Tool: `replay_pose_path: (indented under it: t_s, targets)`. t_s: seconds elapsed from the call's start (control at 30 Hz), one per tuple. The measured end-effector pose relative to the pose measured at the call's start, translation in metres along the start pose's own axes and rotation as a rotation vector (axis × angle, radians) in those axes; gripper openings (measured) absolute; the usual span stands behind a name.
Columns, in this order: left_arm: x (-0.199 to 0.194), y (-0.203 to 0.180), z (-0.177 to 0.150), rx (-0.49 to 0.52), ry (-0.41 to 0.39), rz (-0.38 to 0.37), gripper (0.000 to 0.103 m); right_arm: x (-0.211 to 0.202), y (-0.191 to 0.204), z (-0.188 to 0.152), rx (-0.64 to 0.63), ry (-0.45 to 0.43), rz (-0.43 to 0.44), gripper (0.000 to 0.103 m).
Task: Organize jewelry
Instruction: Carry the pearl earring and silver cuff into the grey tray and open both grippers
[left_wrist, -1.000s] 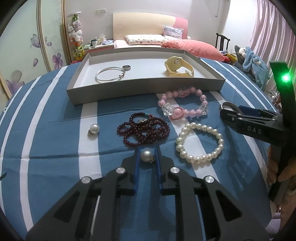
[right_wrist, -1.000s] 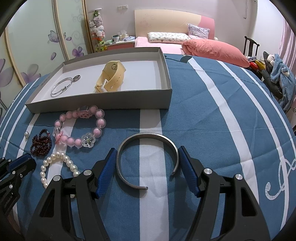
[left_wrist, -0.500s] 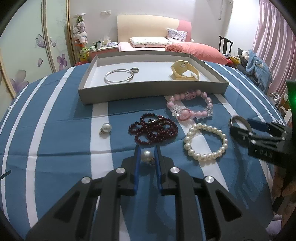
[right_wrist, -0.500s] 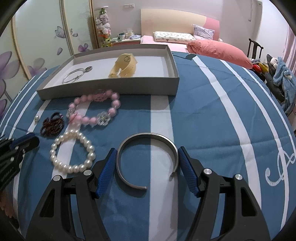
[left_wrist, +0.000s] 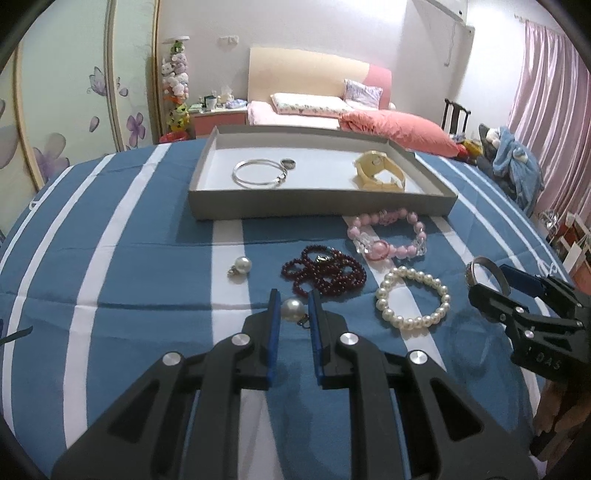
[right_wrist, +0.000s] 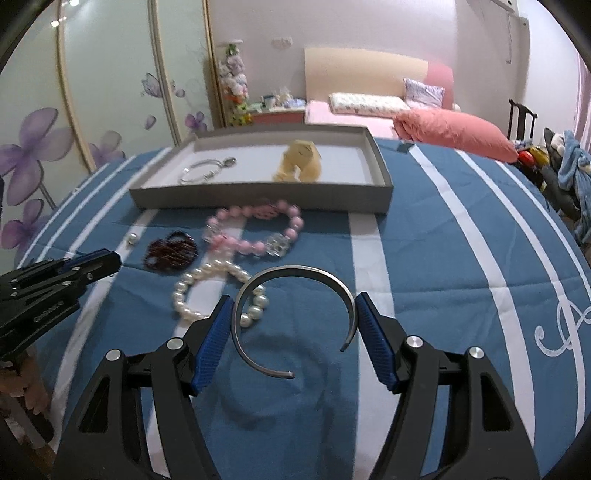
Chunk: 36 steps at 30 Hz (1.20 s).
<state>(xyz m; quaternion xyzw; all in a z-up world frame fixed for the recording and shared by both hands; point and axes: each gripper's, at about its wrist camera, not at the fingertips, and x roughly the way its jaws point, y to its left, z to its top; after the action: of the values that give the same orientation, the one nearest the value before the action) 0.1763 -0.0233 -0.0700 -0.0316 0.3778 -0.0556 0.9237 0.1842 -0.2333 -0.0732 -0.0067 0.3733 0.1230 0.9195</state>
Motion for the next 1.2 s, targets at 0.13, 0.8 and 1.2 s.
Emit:
replay_pose_path:
  t_s: [0.13, 0.8, 1.2]
  targets:
    - [-0.013, 0.006, 0.000, -0.024, -0.050, 0.000, 0.016, -0.013, 0.010, 0.001, -0.021, -0.063, 0.001, 0.067]
    - [-0.035, 0.019, 0.004, -0.062, -0.161, 0.044, 0.016, -0.037, 0.025, 0.006, -0.022, -0.238, 0.020, 0.067]
    - [-0.039, 0.014, 0.010, -0.049, -0.193, 0.041, 0.016, -0.038, 0.028, 0.010, -0.027, -0.273, 0.021, 0.067]
